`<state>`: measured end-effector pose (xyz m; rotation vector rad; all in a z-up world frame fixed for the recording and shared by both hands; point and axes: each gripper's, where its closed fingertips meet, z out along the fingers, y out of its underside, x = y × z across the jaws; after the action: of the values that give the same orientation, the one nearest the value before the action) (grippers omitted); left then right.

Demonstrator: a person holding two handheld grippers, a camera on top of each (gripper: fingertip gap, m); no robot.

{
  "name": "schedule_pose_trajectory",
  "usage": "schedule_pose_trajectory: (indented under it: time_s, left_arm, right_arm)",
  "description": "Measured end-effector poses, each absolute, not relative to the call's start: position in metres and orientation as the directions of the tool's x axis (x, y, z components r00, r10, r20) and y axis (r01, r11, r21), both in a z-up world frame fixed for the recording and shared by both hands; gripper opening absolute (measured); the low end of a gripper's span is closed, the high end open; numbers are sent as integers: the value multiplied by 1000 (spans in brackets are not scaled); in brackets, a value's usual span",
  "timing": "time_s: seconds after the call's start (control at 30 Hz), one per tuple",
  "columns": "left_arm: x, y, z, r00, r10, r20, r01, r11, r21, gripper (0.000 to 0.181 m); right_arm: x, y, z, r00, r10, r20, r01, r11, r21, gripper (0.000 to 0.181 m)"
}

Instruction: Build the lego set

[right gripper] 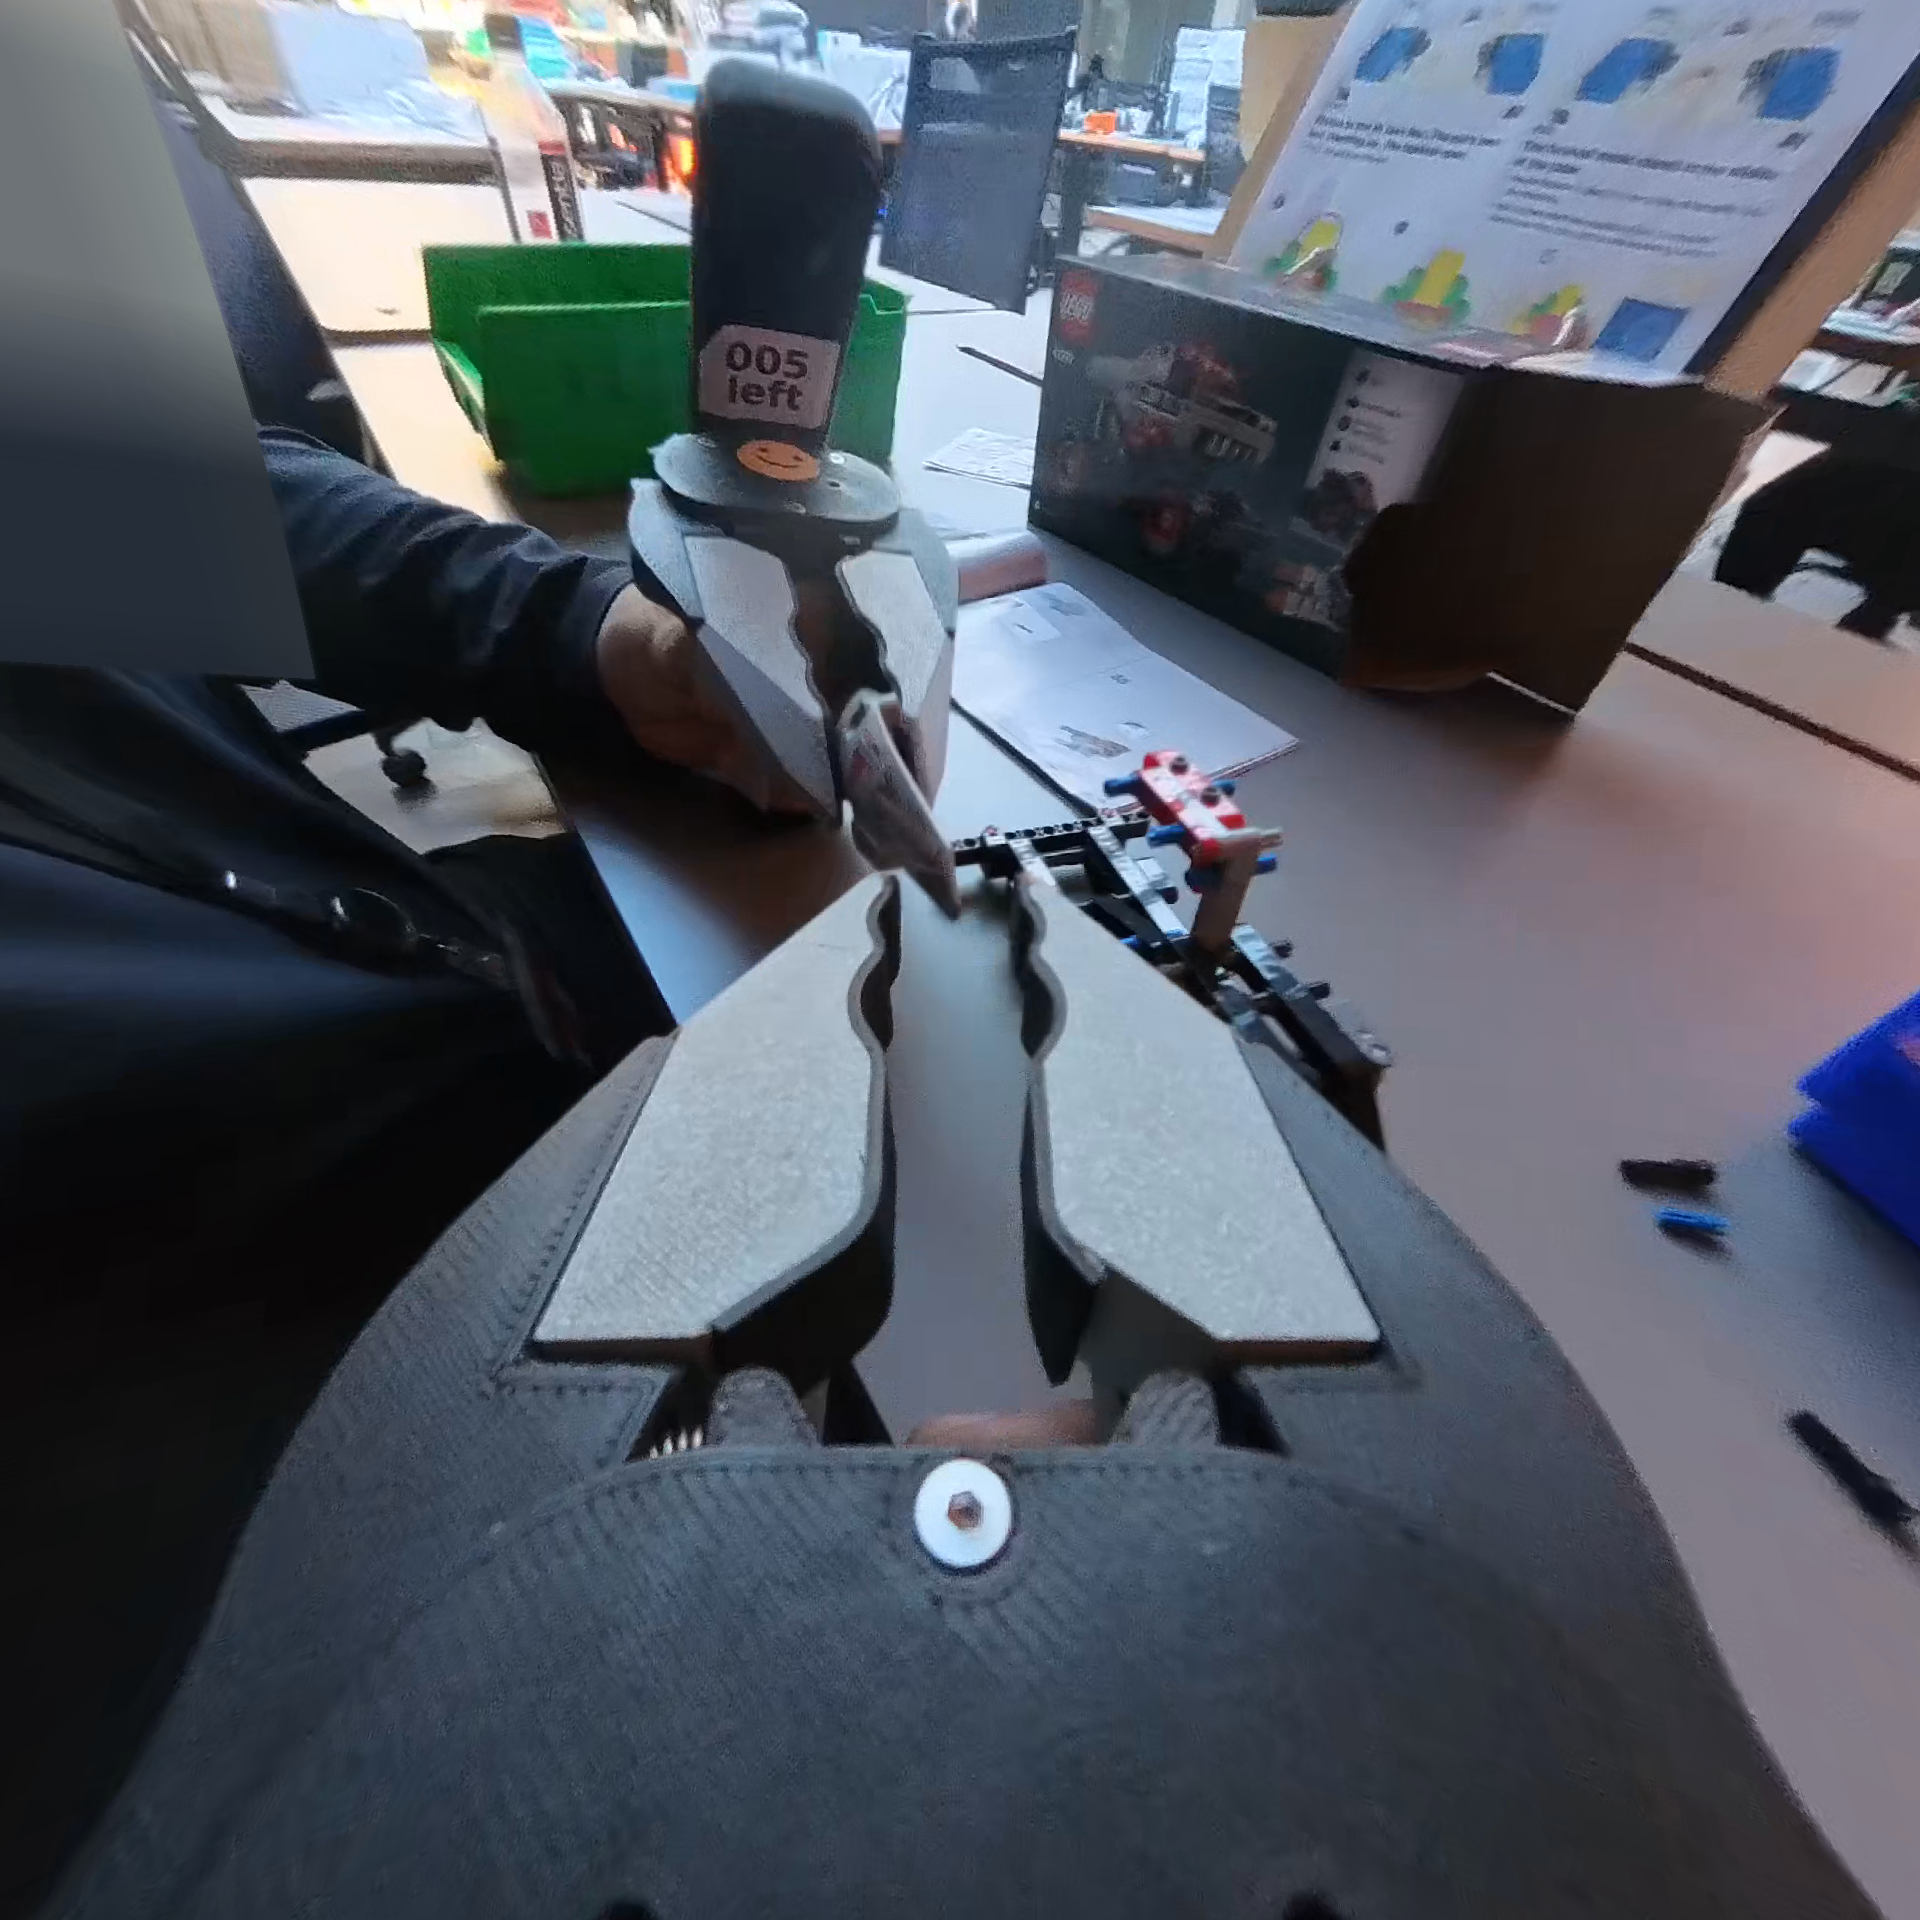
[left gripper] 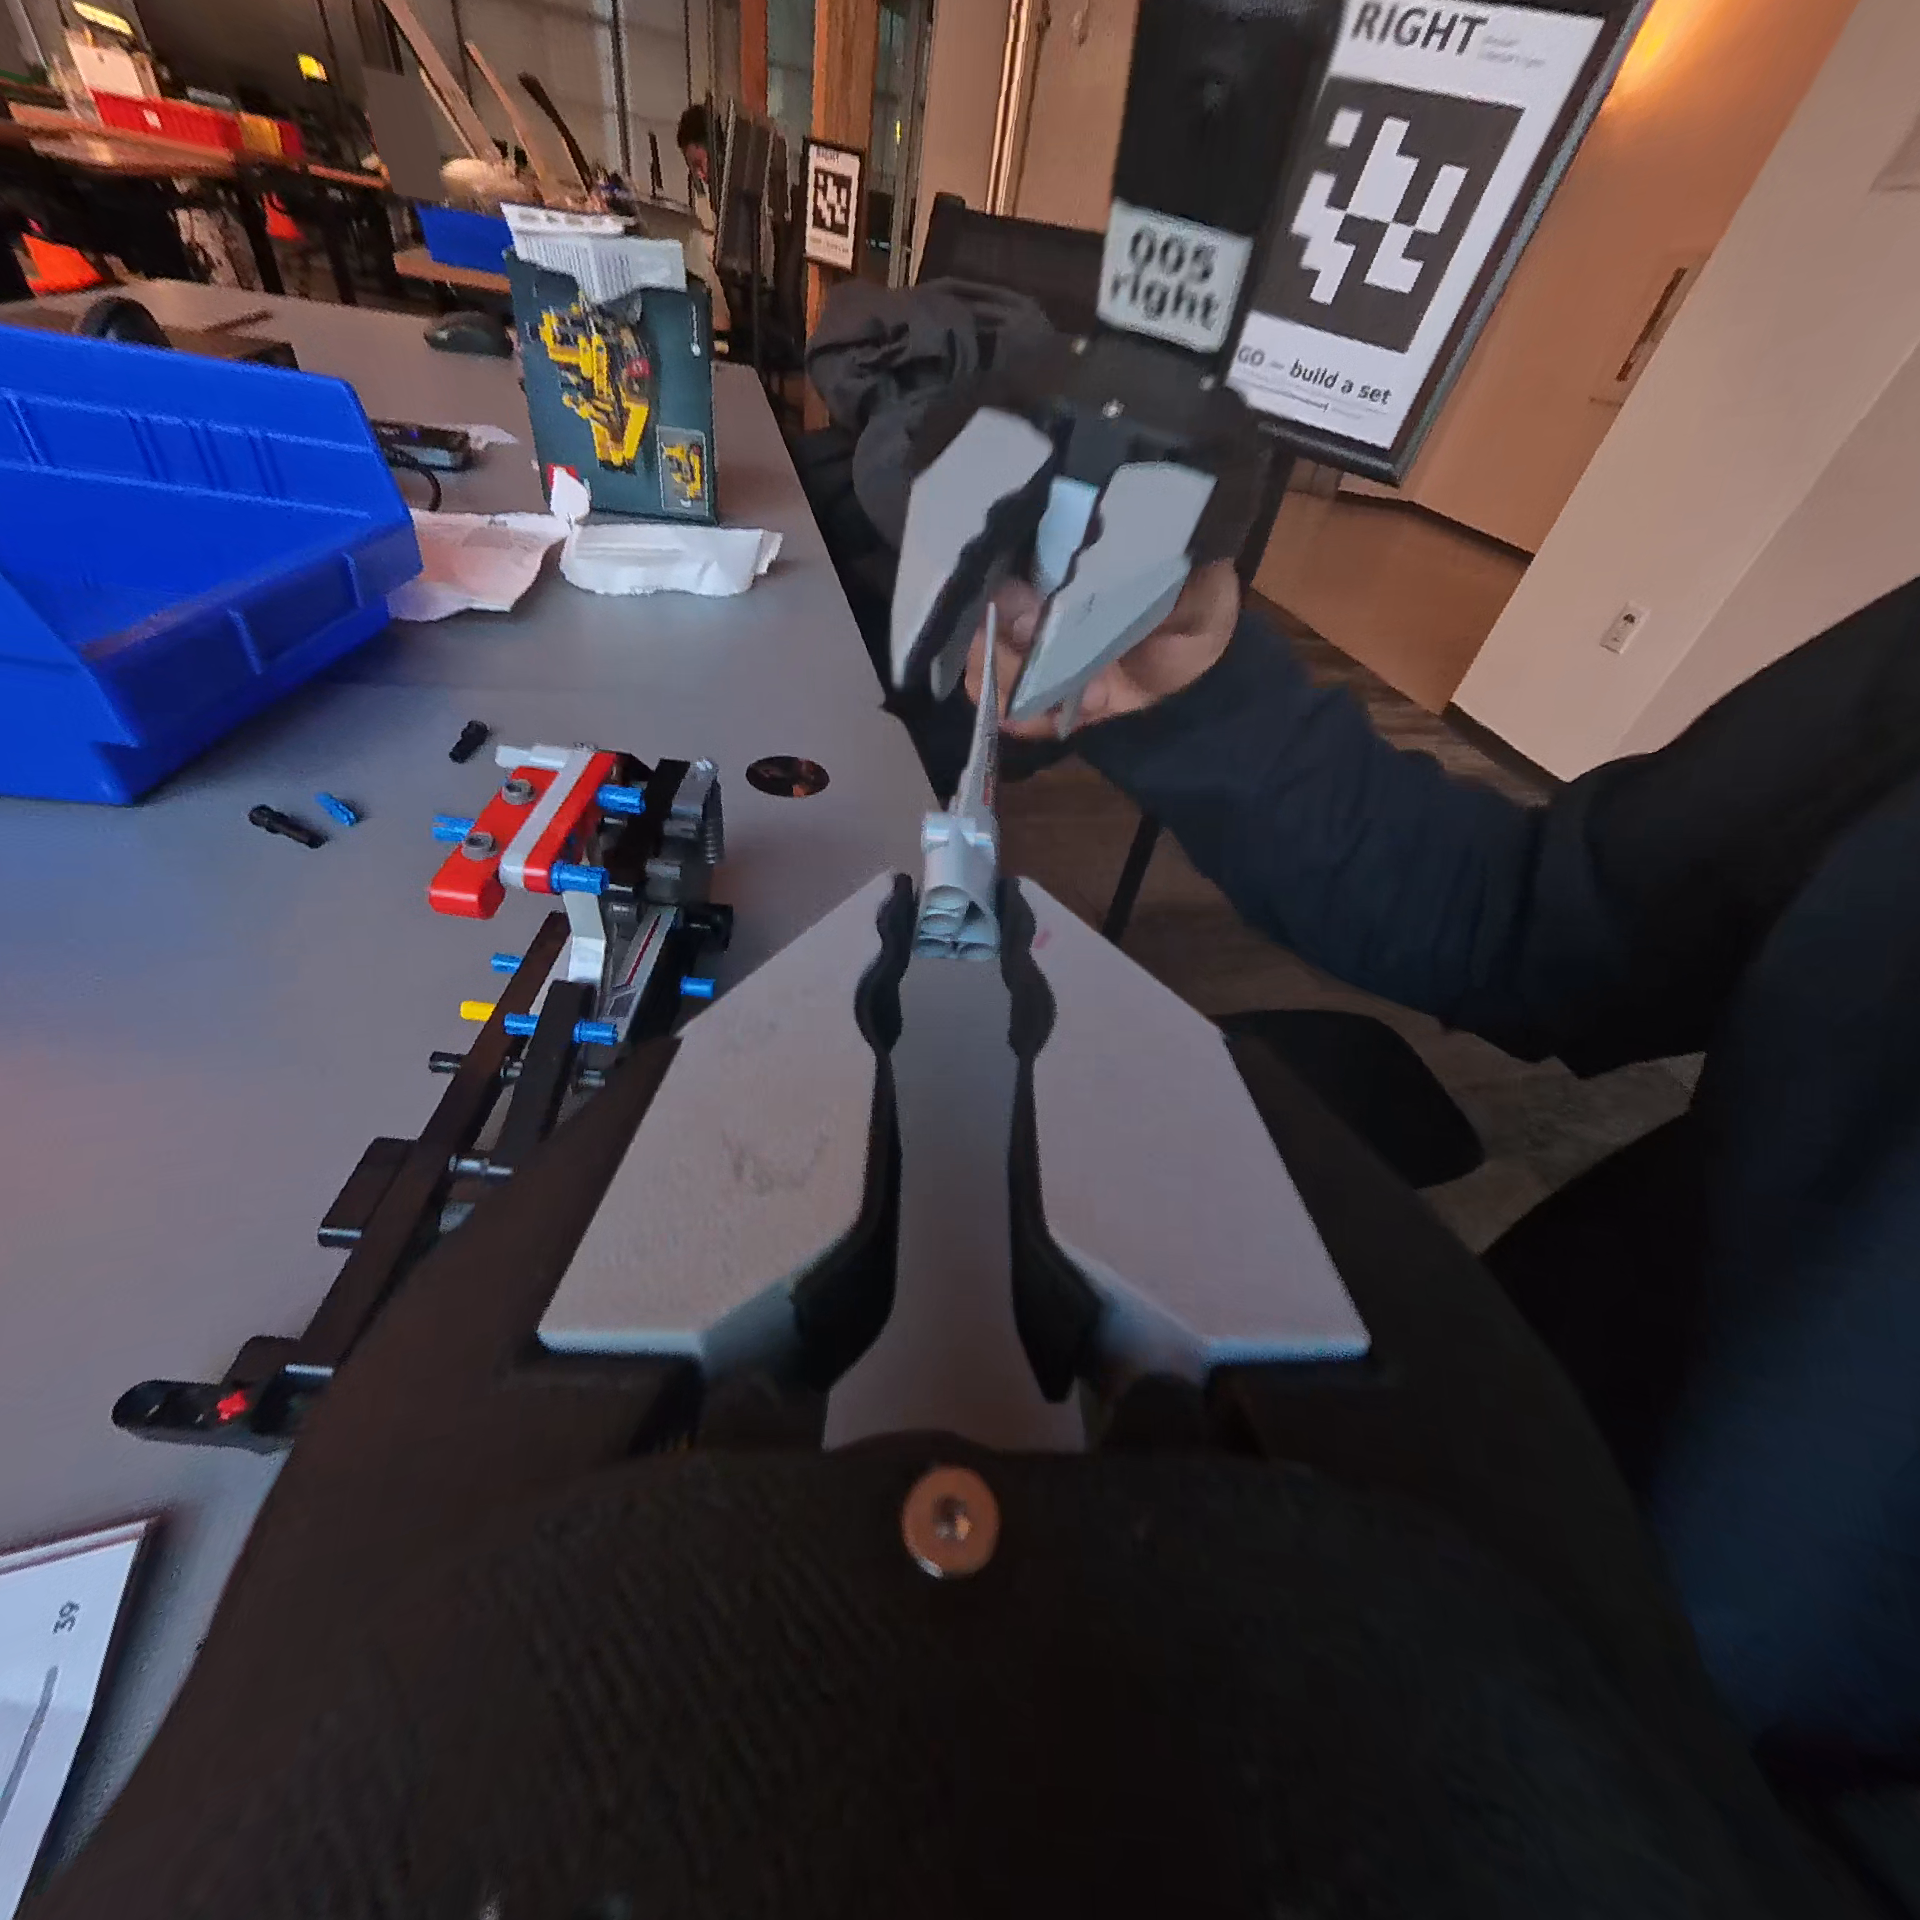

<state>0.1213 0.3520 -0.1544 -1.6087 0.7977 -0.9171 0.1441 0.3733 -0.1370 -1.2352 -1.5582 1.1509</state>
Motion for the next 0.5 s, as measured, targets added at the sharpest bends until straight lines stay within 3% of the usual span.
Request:
schedule_pose_trajectory:
  time_s: [0.13, 0.3, 0.5]
  left_arm:
    - [123, 353, -162, 483, -857, 180, -82, -249, -965, 14]
    - [125, 351, -167, 495, -860, 125, -142, -222, -965, 14]
    - [124, 352, -169, 520, -852, 61, -185, -182, -966, 14]
  right_arm:
    - [142, 365, -128, -203, 971, 128, 276, 182, -944, 18]
    - [132, 358, -150, -247, 952, 181, 405, 271, -873, 5]
    - [126, 354, -158, -270, 955, 120, 410, 227, -883, 4]
